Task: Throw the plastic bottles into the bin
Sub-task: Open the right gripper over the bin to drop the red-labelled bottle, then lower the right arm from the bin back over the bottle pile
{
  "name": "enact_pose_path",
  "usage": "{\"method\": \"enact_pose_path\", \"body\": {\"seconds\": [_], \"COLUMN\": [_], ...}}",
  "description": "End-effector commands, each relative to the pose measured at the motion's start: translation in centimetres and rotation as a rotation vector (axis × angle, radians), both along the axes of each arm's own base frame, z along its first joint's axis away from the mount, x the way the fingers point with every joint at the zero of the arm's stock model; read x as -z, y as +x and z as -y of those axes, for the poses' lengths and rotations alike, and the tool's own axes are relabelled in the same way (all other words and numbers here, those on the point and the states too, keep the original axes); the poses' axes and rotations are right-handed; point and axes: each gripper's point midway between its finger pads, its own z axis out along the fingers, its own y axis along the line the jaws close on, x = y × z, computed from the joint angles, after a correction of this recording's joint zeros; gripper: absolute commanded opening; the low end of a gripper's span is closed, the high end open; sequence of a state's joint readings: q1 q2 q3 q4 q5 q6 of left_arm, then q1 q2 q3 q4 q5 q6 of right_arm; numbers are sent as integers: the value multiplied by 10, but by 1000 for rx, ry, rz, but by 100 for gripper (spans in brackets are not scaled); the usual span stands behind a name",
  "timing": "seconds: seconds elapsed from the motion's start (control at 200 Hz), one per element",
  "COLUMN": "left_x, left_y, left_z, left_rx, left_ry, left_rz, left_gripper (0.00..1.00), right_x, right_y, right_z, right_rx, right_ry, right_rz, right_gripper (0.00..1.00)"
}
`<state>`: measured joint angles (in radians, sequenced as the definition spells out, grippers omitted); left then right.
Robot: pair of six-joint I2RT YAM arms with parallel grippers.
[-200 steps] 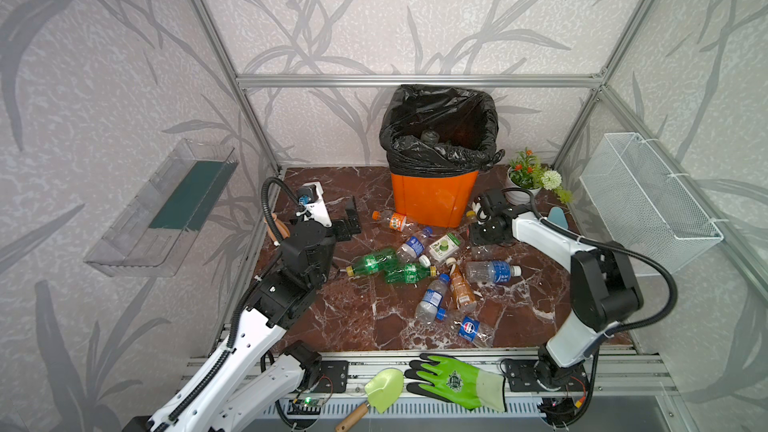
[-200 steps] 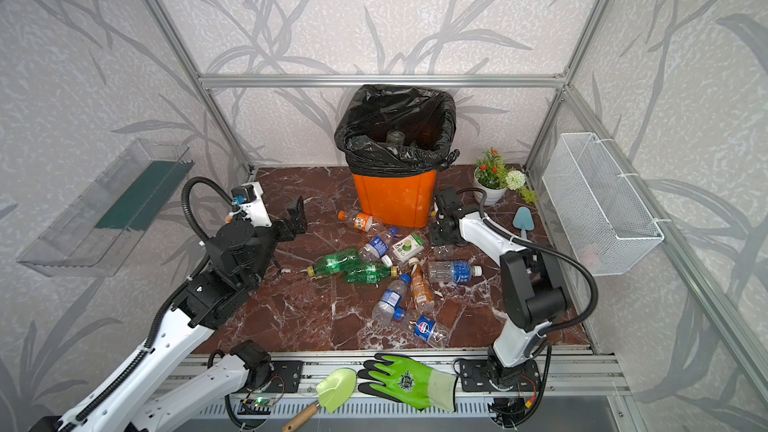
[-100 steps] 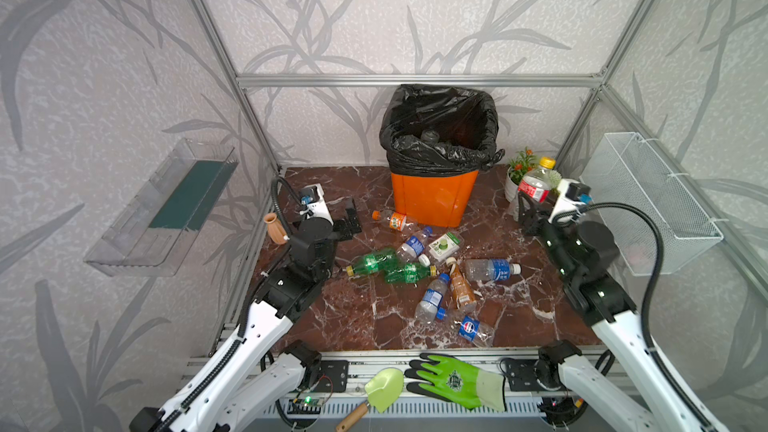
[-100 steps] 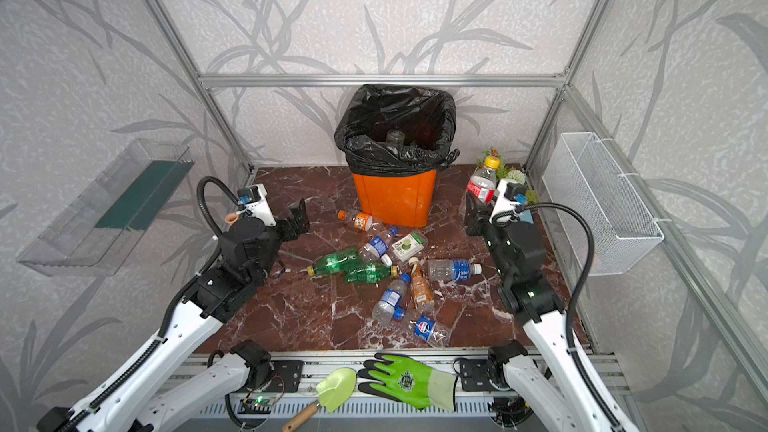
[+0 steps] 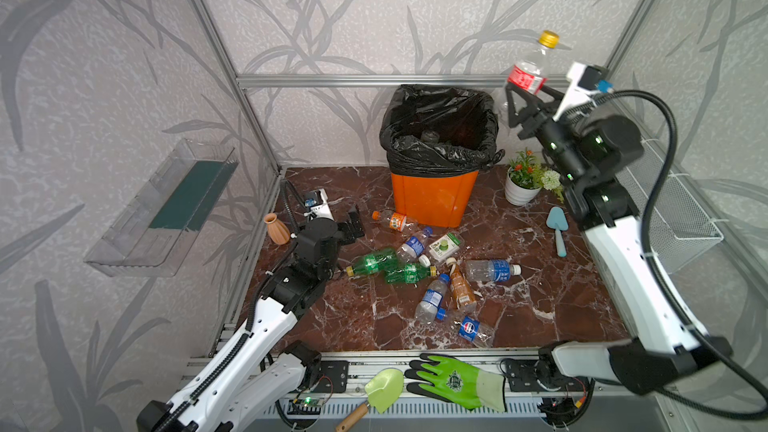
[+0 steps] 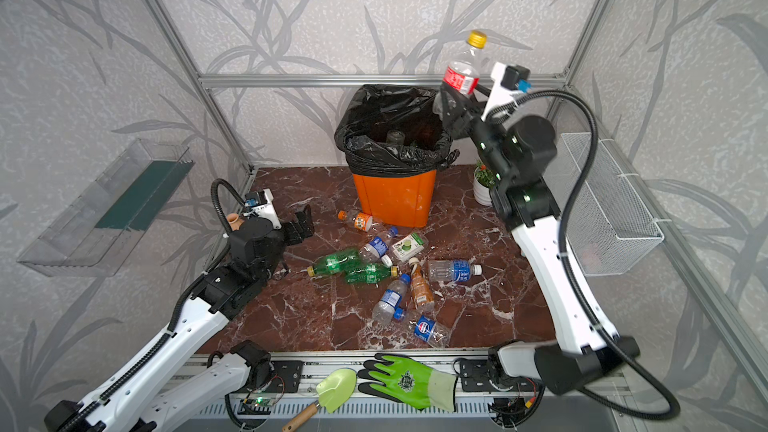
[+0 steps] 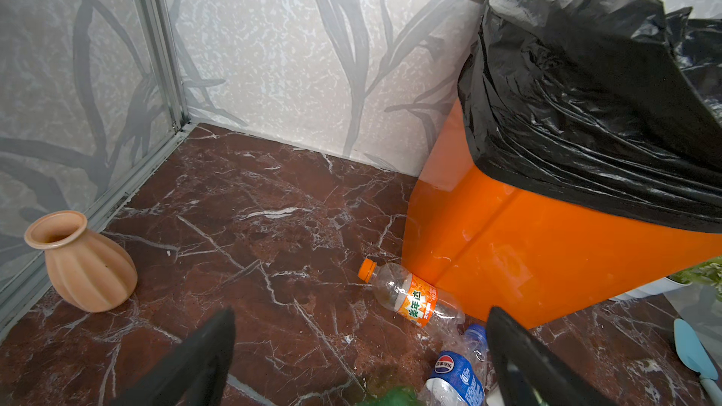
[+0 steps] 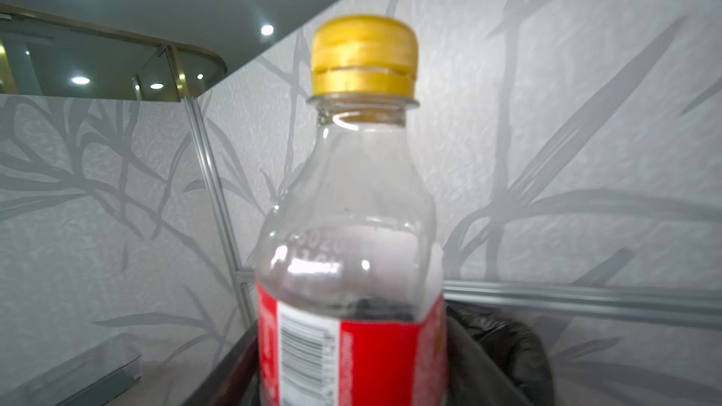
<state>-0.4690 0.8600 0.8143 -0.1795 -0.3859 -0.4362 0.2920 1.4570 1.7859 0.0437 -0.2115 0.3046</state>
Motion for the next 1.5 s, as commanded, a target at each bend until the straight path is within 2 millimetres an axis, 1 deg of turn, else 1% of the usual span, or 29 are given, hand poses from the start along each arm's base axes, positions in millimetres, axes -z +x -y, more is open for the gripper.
{"method": "enact_pose_path", "body": {"seconds": [0.0,0.05,0.11,0.155,0.175,0.285,0.33,0.345,0.42,0.515,0.59,0.64,0.66,0.825,0.86,0.9,0.94,1.055,1.095,1.18,1.225,1.3,1.38,1.5], "left_x": [8,6,6,6,5,9,10,11,13,15,14,14,14,18,19,21,23,27,30,33,35,37,38,40], "left_y": [-3,-4,-5,-6,-6,-7,-7,-7,-7,-7,-6,-6,-6,-5,-4,-3,-2,1,3,7,8,11,13,14], "left_z": [-2,-3,-5,-5,-6,-5,-4,-4,-3,-4,-4,-3,-3,-2,1,5,9,29,31,35,36,38,40,42], "left_rx": [-4,-5,-8,-8,-9,-6,-2,-1,-2,-6,-4,0,4,13,27,48,71,182,192,201,200,199,198,205], "left_ry": [-16,-8,0,-1,-3,-19,-25,-28,-33,-32,-31,-26,-22,0,3,10,18,59,58,56,53,45,37,35], "left_rz": [-34,-37,-36,-35,-33,-34,-38,-38,-42,-45,-43,-41,-44,-58,-64,-73,-86,-124,-140,-152,-152,-154,-156,-163], "left_gripper": [99,99,99,99,99,99,99,99,99,99,99,99,99,99,99,99,99,99,99,99,99,99,99,99], "right_x": [88,80,65,53,44,23,25,22,33,66,107,130,146,246,266,283,305,353,365,386,398,416,430,449], "right_y": [34,37,32,24,17,-9,-17,-22,-32,-36,-35,-37,-36,-47,-50,-53,-58,-71,-77,-90,-99,-116,-131,-149], "right_z": [-32,-21,-8,1,5,23,27,29,35,44,51,56,57,72,74,75,78,81,78,69,61,51,40,23], "right_rx": [-99,-31,31,66,77,138,149,152,167,199,233,248,251,303,305,308,315,309,293,230,190,156,133,89], "right_ry": [-169,-174,-172,-163,-156,-130,-124,-119,-107,-116,-120,-107,-107,-58,-40,-19,-1,60,61,35,0,-82,-145,-170], "right_rz": [-327,-309,-264,-226,-197,-110,-103,-90,-92,-172,-264,-314,-351,-574,-615,-644,-687,-789,-818,-890,-939,-1013,-1062,-1118], "right_gripper": [88,92,97,99,100,99,99,99,99,99,99,99,99,99,99,99,99,99,100,92,89,88,88,87]}}
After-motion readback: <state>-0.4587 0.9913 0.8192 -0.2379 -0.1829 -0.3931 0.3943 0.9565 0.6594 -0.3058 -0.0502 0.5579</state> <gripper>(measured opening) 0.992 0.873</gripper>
